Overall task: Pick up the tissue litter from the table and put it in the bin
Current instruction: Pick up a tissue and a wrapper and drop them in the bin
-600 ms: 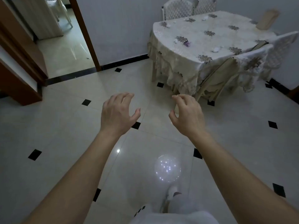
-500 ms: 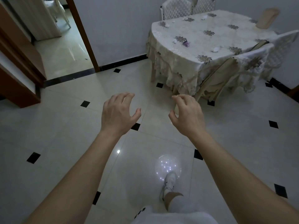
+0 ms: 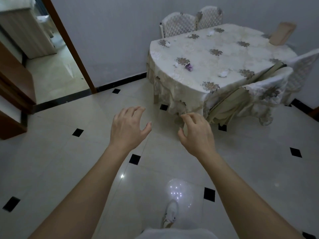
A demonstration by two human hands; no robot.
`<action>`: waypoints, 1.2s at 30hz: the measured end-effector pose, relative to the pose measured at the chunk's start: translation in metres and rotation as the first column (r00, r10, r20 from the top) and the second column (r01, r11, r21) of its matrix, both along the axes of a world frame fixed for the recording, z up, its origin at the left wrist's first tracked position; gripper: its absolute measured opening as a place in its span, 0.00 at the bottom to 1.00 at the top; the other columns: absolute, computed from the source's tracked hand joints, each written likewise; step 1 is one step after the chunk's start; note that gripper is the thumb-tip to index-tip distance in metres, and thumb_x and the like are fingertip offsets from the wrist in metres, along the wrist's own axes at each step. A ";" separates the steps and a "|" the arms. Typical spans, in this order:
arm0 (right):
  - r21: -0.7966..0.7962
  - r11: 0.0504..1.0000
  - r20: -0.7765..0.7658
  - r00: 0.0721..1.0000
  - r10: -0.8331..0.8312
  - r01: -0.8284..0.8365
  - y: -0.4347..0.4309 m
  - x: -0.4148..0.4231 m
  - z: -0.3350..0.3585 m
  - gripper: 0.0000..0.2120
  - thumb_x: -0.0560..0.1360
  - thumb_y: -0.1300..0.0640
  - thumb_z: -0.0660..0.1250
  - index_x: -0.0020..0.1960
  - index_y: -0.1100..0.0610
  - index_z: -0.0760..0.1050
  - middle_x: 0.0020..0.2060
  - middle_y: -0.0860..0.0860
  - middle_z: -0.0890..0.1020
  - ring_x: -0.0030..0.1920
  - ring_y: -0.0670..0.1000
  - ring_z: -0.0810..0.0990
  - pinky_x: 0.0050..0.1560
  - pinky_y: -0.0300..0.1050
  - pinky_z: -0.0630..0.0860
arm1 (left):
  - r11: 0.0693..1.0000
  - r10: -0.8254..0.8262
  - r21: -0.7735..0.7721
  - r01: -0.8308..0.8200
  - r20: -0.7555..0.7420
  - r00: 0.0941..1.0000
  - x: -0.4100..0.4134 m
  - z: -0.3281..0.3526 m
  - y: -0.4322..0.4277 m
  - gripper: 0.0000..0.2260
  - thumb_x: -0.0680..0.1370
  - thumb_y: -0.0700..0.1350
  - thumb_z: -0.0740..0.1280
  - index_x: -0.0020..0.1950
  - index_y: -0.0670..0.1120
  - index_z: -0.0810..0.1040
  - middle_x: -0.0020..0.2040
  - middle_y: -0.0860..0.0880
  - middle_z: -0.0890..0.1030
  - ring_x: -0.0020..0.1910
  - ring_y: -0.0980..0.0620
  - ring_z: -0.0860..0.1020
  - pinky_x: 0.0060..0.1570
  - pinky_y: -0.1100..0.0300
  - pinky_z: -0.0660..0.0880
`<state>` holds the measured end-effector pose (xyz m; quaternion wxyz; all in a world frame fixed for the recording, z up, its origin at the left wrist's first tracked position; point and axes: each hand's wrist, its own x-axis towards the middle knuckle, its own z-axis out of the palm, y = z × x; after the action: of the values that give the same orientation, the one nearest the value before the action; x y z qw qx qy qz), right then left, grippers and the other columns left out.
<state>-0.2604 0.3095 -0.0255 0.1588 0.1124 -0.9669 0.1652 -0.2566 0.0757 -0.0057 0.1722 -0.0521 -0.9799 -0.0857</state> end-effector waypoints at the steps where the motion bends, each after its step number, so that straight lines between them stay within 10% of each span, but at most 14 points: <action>1: -0.002 1.000 -0.012 1.000 0.002 -0.002 0.007 -0.018 0.001 0.16 0.74 0.55 0.67 0.61 0.57 0.77 0.56 0.54 0.79 0.59 0.56 0.76 0.59 0.51 0.73 | 1.000 0.002 0.004 -0.002 0.001 1.000 -0.018 0.001 0.008 0.24 0.76 0.59 0.63 0.67 0.48 0.74 0.63 0.48 0.78 0.60 0.47 0.75 0.55 0.49 0.73; 36: 0.006 0.991 0.053 0.990 -0.132 0.132 0.029 -0.503 -0.020 0.15 0.72 0.56 0.67 0.57 0.59 0.79 0.52 0.56 0.81 0.54 0.58 0.79 0.51 0.53 0.77 | 0.973 -0.171 0.162 0.166 0.016 0.985 -0.543 -0.027 0.032 0.23 0.75 0.57 0.61 0.65 0.47 0.77 0.64 0.48 0.79 0.59 0.46 0.76 0.54 0.48 0.74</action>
<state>-0.7633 0.3390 -0.0454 0.1435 0.0441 -0.9762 0.1563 -0.7993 0.1074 -0.0322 0.1533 -0.1197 -0.9644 -0.1789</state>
